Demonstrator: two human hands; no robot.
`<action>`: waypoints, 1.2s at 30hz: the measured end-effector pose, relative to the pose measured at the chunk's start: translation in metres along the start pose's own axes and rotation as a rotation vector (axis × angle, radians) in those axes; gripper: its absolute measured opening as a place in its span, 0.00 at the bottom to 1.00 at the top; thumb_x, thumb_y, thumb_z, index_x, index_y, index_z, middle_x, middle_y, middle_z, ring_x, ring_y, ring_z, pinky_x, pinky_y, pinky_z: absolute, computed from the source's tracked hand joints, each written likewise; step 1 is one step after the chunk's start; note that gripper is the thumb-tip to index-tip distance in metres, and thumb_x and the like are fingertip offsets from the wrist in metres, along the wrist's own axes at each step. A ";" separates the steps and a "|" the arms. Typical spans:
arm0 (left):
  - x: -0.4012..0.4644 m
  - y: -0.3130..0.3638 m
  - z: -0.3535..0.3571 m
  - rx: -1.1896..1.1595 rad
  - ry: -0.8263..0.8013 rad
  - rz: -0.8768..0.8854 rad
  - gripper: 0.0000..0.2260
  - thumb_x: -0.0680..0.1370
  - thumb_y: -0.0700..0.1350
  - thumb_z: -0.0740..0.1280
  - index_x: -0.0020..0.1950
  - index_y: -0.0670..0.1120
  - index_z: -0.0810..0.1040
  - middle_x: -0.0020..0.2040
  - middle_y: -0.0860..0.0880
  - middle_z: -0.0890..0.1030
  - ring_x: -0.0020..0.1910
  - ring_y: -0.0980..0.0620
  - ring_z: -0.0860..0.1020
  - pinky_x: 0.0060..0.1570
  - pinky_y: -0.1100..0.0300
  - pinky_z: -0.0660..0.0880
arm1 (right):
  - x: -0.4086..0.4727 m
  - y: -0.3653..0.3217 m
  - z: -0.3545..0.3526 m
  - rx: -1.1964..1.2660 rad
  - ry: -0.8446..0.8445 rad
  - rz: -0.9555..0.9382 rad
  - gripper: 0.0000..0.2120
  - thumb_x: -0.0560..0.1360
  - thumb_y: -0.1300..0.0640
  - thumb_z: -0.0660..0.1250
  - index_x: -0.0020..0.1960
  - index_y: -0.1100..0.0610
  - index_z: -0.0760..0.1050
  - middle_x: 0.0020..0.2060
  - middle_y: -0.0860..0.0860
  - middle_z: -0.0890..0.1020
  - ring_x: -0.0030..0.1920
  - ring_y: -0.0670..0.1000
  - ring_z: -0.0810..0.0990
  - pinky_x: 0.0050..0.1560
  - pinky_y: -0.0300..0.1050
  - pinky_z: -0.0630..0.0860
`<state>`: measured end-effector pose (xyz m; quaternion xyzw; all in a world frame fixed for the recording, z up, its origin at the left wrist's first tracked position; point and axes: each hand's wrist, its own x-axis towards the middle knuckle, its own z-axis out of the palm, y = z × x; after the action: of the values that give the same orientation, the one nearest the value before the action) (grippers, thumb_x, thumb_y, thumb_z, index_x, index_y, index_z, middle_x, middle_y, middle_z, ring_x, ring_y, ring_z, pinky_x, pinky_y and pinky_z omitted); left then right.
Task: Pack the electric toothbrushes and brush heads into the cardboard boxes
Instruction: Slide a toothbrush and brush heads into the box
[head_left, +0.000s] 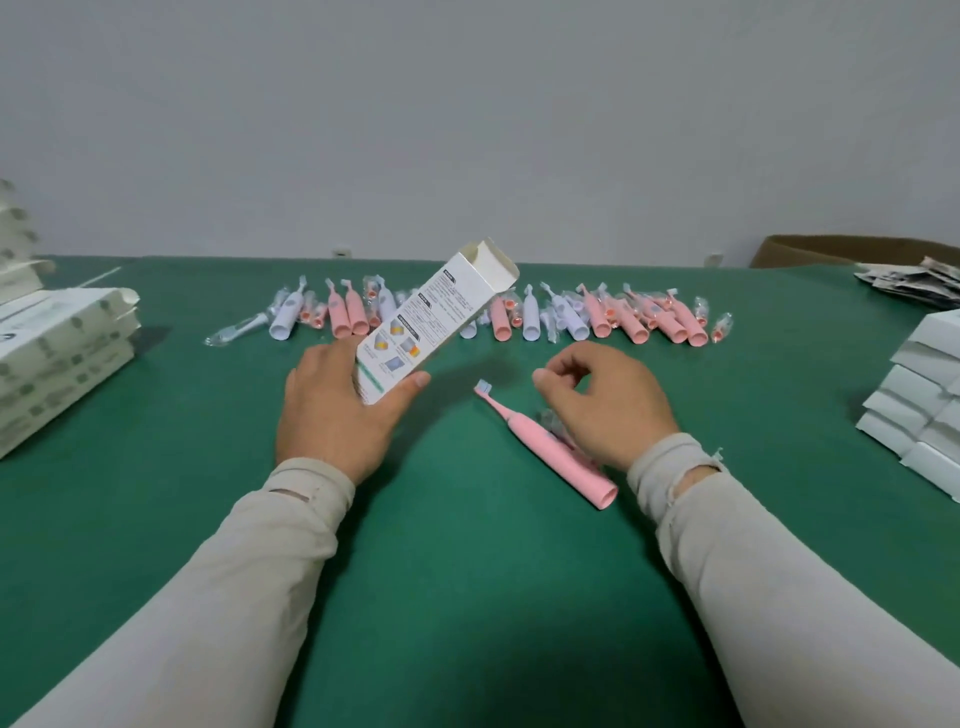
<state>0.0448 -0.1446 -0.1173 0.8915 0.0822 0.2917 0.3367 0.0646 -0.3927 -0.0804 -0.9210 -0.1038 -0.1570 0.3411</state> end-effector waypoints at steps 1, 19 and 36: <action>0.001 0.000 0.001 0.030 0.006 0.010 0.28 0.71 0.64 0.71 0.65 0.50 0.76 0.60 0.47 0.75 0.60 0.45 0.71 0.60 0.53 0.68 | -0.003 0.000 0.002 -0.080 -0.021 -0.068 0.10 0.76 0.40 0.65 0.43 0.44 0.76 0.40 0.41 0.80 0.45 0.45 0.78 0.46 0.45 0.73; 0.012 -0.007 -0.003 0.116 -0.025 0.131 0.25 0.73 0.42 0.73 0.69 0.52 0.73 0.65 0.50 0.76 0.64 0.41 0.70 0.66 0.49 0.66 | -0.010 -0.005 -0.032 0.708 0.271 0.044 0.13 0.77 0.54 0.69 0.35 0.55 0.78 0.26 0.45 0.77 0.26 0.43 0.73 0.28 0.36 0.72; 0.006 0.000 -0.002 0.064 -0.191 0.294 0.28 0.72 0.47 0.76 0.70 0.52 0.72 0.66 0.53 0.74 0.65 0.46 0.70 0.67 0.54 0.65 | -0.004 0.000 -0.029 1.104 0.191 0.019 0.10 0.77 0.71 0.59 0.54 0.59 0.71 0.48 0.55 0.87 0.34 0.50 0.81 0.37 0.42 0.80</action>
<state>0.0491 -0.1414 -0.1136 0.9278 -0.0723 0.2491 0.2682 0.0546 -0.4121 -0.0609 -0.5884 -0.1308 -0.1592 0.7819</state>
